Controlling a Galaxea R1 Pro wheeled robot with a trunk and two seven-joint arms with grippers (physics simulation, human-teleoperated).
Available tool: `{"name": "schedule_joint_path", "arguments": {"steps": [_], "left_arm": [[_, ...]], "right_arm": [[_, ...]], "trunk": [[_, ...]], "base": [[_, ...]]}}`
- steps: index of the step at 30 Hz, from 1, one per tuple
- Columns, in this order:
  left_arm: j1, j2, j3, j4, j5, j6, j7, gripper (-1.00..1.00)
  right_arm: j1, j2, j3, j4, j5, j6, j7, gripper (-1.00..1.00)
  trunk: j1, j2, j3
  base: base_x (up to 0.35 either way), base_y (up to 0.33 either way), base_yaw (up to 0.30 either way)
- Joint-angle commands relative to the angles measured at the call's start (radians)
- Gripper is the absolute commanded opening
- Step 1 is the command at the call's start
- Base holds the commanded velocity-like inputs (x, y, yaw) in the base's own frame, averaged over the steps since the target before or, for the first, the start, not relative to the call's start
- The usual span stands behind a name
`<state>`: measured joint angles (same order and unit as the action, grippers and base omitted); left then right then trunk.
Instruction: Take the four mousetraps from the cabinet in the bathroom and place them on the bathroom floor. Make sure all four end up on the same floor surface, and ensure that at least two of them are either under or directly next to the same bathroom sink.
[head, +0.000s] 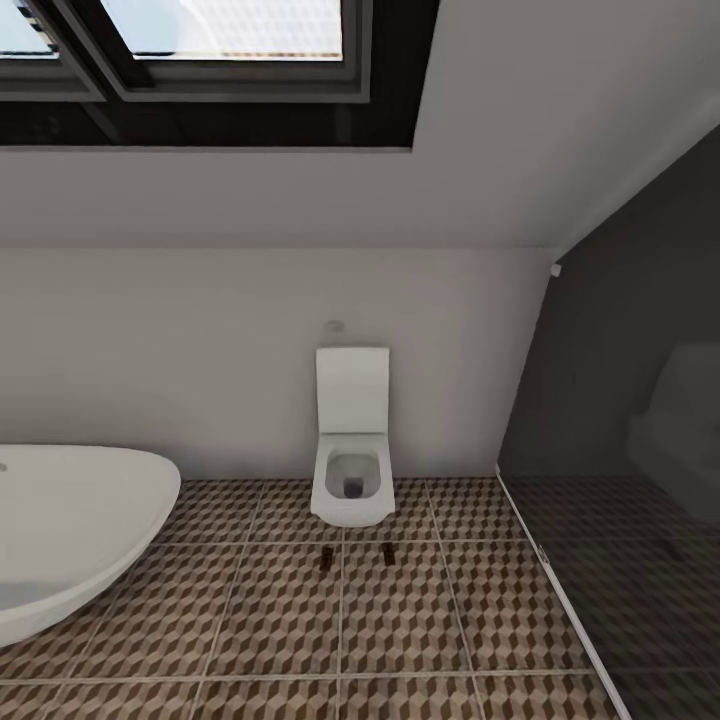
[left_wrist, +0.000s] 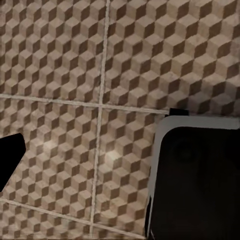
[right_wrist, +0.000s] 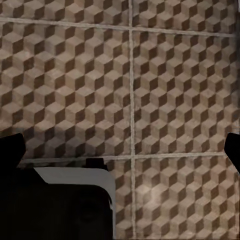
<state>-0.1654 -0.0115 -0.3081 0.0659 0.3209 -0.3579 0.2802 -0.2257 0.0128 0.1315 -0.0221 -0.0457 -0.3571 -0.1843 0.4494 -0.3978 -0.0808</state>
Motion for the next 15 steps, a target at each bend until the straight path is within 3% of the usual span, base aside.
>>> {"name": "schedule_joint_path", "arguments": {"steps": [1,3,4,8,15], "left_arm": [[-0.002,-0.001,0.009,0.004,0.010,0.008,0.002,1.00],[-0.002,-0.002,0.047,0.004,0.016,0.043,0.002,1.00],[-0.002,-0.001,0.085,0.004,0.019,0.088,0.002,1.00],[-0.002,0.002,0.152,0.003,0.023,0.192,0.001,1.00],[-0.002,0.011,0.196,0.004,0.023,0.284,-0.003,1.00]], "right_arm": [[-0.001,0.001,0.008,0.001,-0.005,0.029,-0.004,1.00],[-0.001,0.001,0.008,0.002,-0.005,0.078,-0.003,1.00],[-0.001,0.002,0.008,0.002,-0.006,0.111,-0.003,1.00],[-0.001,0.003,0.008,0.003,-0.016,0.148,-0.005,1.00],[-0.001,0.005,0.008,0.004,-0.054,0.218,-0.005,1.00]], "trunk": [[0.001,-0.002,-0.002],[0.001,-0.002,-0.002],[0.001,-0.002,-0.002],[0.001,-0.002,-0.002],[0.001,-0.002,-0.002]], "base": [[0.000,0.000,0.000],[0.000,0.000,0.000],[0.000,0.000,0.000],[0.000,0.000,0.000],[0.000,0.000,0.000]]}}
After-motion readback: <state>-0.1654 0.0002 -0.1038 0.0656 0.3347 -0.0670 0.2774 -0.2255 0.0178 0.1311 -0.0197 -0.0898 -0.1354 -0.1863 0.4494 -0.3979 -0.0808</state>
